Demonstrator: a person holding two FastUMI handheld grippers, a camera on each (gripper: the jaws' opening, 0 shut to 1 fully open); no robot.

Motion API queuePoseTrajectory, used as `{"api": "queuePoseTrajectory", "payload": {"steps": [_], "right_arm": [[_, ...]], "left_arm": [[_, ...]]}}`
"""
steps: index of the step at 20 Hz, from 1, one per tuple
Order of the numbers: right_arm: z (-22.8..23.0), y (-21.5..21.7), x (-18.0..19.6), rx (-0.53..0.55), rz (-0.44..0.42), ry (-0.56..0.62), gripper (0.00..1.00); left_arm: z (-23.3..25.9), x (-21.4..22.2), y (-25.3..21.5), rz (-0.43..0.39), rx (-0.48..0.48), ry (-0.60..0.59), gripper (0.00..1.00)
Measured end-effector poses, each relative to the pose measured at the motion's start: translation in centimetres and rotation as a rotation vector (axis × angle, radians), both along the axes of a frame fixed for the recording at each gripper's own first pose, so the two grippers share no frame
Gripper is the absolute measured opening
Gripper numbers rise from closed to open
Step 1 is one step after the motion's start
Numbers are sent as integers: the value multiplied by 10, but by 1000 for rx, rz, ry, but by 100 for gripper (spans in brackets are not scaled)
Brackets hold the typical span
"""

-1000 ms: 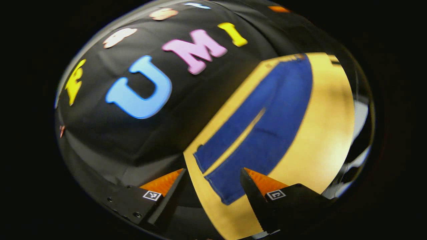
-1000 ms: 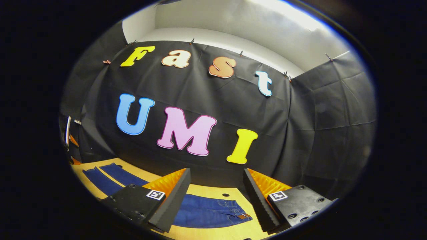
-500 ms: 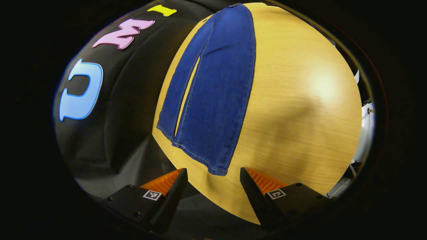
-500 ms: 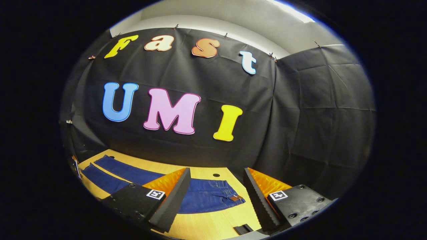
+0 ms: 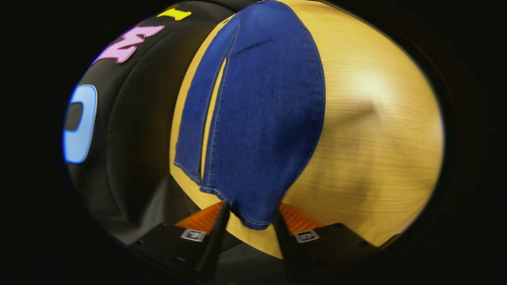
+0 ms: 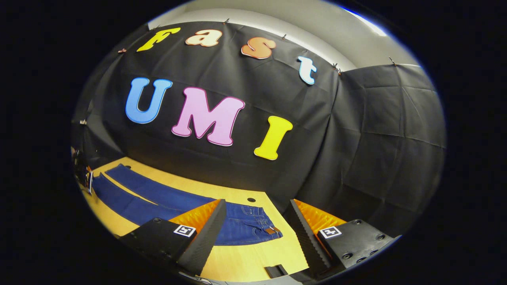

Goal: Grasp the waist and the cuffs of the jeans and fold them to make the two legs overlap; first hold the waist and fold one-third of the jeans toward the cuffs, then hold the cuffs and fold the remaining one-third in the same direction to finish folding.

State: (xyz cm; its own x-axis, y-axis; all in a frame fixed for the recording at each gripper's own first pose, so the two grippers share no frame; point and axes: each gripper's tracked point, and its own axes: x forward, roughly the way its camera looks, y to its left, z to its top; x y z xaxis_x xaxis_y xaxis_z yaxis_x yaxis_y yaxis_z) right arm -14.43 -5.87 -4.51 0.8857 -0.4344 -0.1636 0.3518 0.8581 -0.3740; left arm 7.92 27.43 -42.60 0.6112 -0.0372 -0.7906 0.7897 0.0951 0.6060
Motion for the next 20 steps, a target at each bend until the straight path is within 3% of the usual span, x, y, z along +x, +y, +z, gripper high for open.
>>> {"api": "queuePoseTrajectory", "payload": {"steps": [2, 4, 7, 10, 16, 20], "right_arm": [[-13, -14, 7, -70, 27, 57, 97], [-24, -32, 16, -119, 58, 106, 97], [-55, -64, 35, -191, 122, 204, 97], [-101, -103, 48, -320, 232, 383, 97], [-186, -158, 62, -528, 494, 722, 97], [-260, -197, 57, -640, 667, 937, 97]], "left_arm": [[-4, 2, -2, 6, 8, 5, 32], [-3, 3, -2, 24, -8, 2, 19], [-4, 3, -4, 59, -38, 29, 13], [-3, 2, -6, 84, -60, 51, 6], [-4, 3, -6, 110, -7, -31, 6], [-3, 2, -9, 141, 0, -5, 6]]}}
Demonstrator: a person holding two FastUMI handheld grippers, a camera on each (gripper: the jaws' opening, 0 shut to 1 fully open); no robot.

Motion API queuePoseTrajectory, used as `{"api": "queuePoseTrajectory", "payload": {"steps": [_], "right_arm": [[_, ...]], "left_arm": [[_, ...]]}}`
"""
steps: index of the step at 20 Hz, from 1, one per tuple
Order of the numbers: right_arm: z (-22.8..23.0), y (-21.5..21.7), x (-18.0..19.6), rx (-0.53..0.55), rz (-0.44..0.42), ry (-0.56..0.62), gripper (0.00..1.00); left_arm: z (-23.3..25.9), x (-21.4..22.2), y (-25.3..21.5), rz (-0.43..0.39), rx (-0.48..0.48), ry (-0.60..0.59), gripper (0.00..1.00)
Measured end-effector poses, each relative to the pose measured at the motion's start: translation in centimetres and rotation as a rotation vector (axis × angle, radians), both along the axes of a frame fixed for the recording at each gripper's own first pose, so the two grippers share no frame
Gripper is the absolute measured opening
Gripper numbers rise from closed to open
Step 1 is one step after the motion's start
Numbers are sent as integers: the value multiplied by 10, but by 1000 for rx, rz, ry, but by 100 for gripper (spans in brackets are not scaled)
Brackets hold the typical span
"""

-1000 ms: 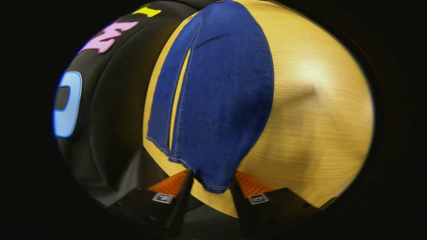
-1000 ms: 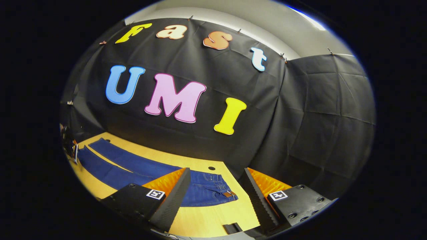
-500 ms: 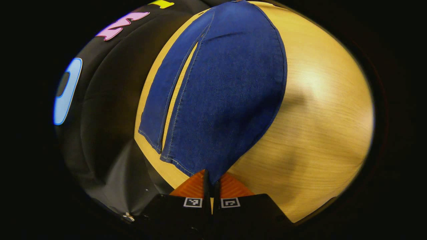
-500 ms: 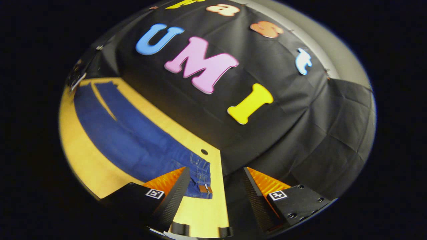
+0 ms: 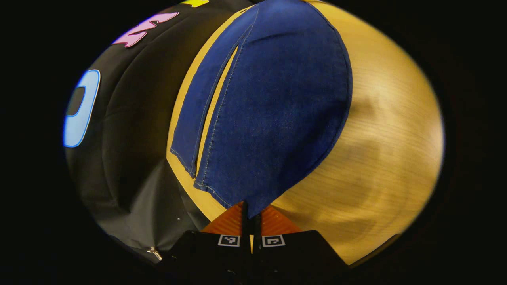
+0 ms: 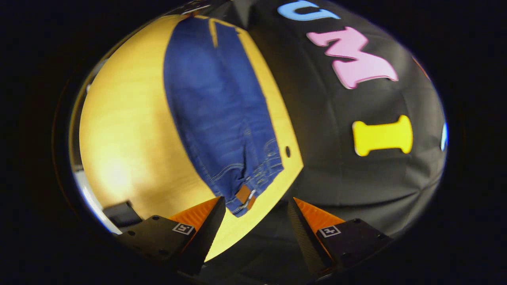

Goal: Grasp the waist and the cuffs of the jeans and fold them to make the two legs overlap; first hold the waist and fold one-third of the jeans toward the cuffs, then hold the cuffs and fold the remaining one-third in the same direction to finish folding.

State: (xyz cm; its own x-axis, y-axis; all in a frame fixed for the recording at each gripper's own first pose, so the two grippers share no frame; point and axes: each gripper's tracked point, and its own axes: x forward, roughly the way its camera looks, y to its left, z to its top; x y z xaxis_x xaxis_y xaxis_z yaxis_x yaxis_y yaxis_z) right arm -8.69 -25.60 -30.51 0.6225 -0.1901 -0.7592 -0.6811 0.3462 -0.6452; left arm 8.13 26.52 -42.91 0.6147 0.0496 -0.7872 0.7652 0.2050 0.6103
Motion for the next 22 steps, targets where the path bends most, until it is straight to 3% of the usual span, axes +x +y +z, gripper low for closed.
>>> {"api": "queuePoseTrajectory", "payload": {"steps": [6, 10, 14, 16, 19, 22], "right_arm": [[-55, -57, 0, -87, -1, 107, 98], [-72, -53, 27, -123, 90, 62, 95], [-84, -46, 44, -121, 103, 47, 93], [-93, -46, 47, -116, 107, 63, 82], [-99, -52, 53, -162, 131, 45, 22], [-96, -47, 55, -202, 197, 12, 23]], "left_arm": [[0, 0, -1, 38, 27, 16, 6], [-1, 1, -1, 56, 26, 8, 6], [0, 0, 1, 58, 25, 10, 6], [1, -1, 1, 62, 22, 5, 10], [1, 0, 0, 73, 15, -6, 6], [2, -1, 0, 91, 0, -21, 6]]}}
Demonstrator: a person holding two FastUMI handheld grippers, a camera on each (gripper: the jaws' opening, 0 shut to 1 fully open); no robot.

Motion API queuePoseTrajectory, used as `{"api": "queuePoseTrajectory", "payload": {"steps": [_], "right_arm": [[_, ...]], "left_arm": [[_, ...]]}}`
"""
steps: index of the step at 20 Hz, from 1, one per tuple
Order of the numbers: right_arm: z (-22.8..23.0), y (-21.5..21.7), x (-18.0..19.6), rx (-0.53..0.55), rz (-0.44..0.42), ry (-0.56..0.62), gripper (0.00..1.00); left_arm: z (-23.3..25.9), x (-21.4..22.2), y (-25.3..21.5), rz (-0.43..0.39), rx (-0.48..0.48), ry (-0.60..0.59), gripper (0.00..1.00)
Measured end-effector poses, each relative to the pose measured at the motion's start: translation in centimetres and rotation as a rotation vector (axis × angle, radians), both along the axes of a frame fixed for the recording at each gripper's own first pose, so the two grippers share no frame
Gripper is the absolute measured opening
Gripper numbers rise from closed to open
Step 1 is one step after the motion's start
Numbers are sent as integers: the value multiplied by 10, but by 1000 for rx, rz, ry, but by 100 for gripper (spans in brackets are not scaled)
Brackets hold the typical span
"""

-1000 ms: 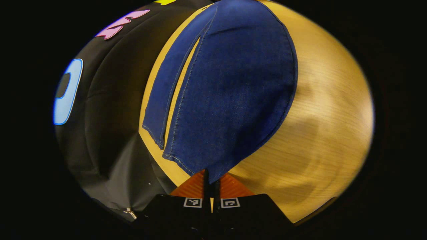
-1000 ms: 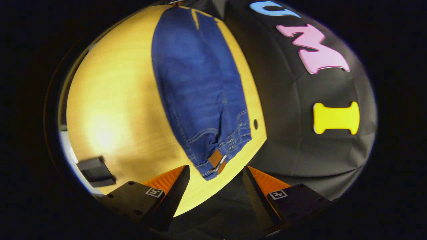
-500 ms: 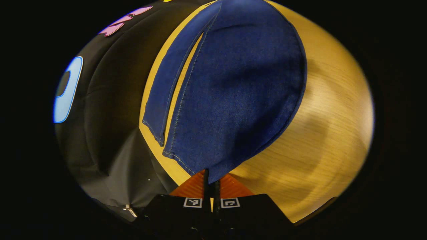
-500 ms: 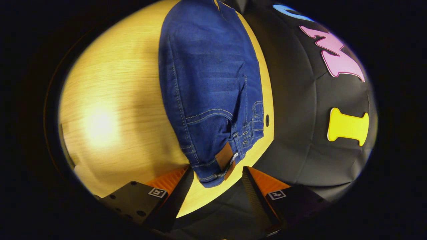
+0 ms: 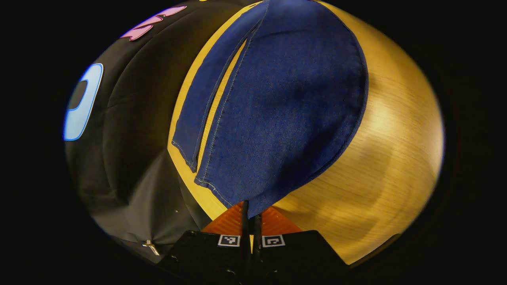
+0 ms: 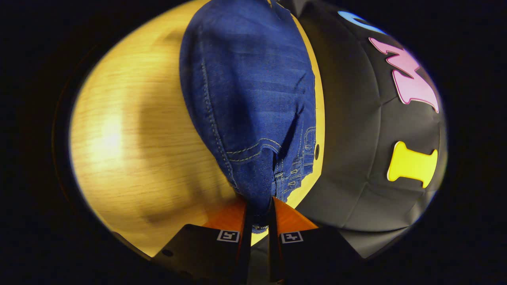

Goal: Grasp the waist and the cuffs of the jeans and fold them to make the two legs overlap; first hold the waist and fold one-third of the jeans toward the cuffs, then hold the cuffs and fold the remaining one-third in the same direction to finish folding.

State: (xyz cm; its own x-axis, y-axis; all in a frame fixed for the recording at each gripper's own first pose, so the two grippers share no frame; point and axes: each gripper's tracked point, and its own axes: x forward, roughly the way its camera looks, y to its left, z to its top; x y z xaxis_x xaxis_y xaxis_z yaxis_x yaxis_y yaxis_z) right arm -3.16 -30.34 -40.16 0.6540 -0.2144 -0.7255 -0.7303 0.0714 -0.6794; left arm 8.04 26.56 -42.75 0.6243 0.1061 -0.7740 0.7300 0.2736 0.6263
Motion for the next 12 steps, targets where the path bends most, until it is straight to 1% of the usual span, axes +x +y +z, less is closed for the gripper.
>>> {"api": "queuePoseTrajectory", "payload": {"steps": [1, 3, 4, 6, 7, 8, 10, 11, 12], "right_arm": [[-2, 0, 0, 10, 3, 12, 11], [-4, -1, -4, 72, -40, 68, 7], [-5, 0, -4, 84, -36, 93, 6], [3, 3, -5, 53, 14, 114, 6], [10, 3, -7, 43, 22, 114, 6], [19, 4, -6, 55, 8, 104, 6], [41, 4, 2, 115, -68, 73, 6], [52, 4, 10, 170, -133, 52, 6], [64, 5, 22, 240, -206, 12, 6]], "left_arm": [[0, 0, -1, 10, -11, -9, 6], [0, 1, -2, 28, -29, -24, 6], [0, 0, 0, 41, -38, -28, 6], [-1, -2, -1, 70, -58, -18, 6], [0, -2, -2, 89, -65, 2, 6], [0, -4, -4, 126, -89, 35, 6], [12, 1, -13, 207, -207, 60, 6], [15, 3, -12, 267, -279, 65, 2], [21, 8, -16, 336, -367, 75, 6]]}}
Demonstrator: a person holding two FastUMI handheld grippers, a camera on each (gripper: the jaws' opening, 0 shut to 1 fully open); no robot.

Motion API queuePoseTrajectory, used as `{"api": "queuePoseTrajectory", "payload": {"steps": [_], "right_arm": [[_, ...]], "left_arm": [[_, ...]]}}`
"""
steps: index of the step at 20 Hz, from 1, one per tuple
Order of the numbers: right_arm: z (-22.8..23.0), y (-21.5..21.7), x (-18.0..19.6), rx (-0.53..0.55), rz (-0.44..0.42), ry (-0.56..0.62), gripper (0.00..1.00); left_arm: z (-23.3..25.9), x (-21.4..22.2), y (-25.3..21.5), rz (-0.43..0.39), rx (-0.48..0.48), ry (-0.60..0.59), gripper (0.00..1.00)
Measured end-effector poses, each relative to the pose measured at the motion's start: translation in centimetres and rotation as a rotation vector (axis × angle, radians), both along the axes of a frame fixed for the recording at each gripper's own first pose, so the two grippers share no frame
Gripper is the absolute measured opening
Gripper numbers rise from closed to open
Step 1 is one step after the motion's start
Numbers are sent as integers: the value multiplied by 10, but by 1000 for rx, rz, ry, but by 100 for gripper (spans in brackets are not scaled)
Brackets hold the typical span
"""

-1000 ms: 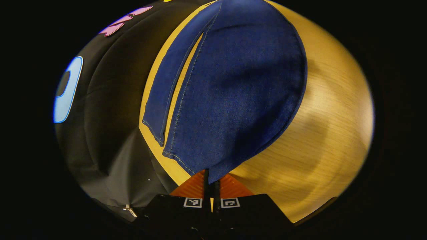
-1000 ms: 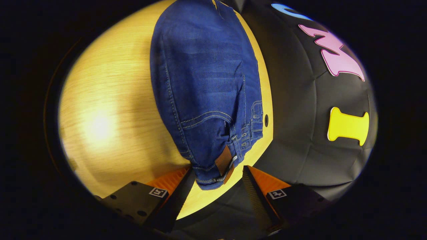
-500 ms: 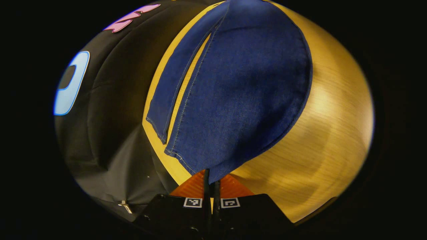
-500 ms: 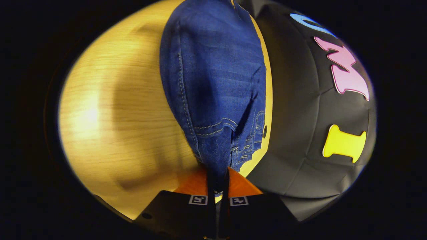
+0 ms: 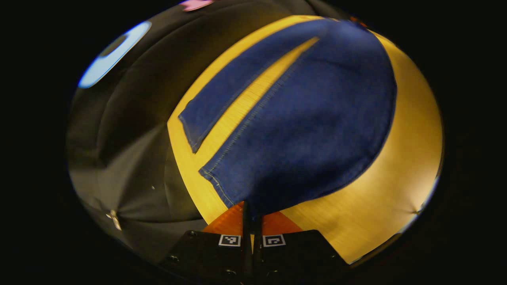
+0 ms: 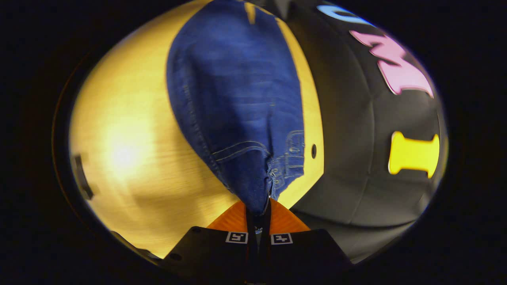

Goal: Grasp the waist and the cuffs of the jeans and fold them to make the two legs overlap; first hold the waist and fold one-third of the jeans toward the cuffs, then hold the cuffs and fold the remaining one-third in the same direction to finish folding.

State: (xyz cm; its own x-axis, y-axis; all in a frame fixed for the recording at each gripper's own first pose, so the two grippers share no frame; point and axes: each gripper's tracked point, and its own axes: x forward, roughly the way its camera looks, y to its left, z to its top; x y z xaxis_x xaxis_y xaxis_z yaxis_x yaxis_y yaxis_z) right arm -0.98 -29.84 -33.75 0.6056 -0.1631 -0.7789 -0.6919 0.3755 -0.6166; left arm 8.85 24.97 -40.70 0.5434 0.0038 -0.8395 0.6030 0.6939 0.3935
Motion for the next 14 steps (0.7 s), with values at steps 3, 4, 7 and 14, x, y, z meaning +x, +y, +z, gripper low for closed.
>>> {"api": "queuePoseTrajectory", "payload": {"steps": [3, 4, 7, 14], "right_arm": [[35, 0, 44, 132, -160, -82, 6], [42, -1, 57, 145, -172, -88, 6], [52, 5, 86, 204, -219, -59, 6], [6, -11, 169, 438, -577, 114, 6]], "left_arm": [[29, 26, -10, 170, -213, 7, 6], [46, 34, -13, 214, -279, 10, 6], [92, 64, -18, 306, -412, -20, 10], [135, 87, -18, 525, -601, 118, 6]]}}
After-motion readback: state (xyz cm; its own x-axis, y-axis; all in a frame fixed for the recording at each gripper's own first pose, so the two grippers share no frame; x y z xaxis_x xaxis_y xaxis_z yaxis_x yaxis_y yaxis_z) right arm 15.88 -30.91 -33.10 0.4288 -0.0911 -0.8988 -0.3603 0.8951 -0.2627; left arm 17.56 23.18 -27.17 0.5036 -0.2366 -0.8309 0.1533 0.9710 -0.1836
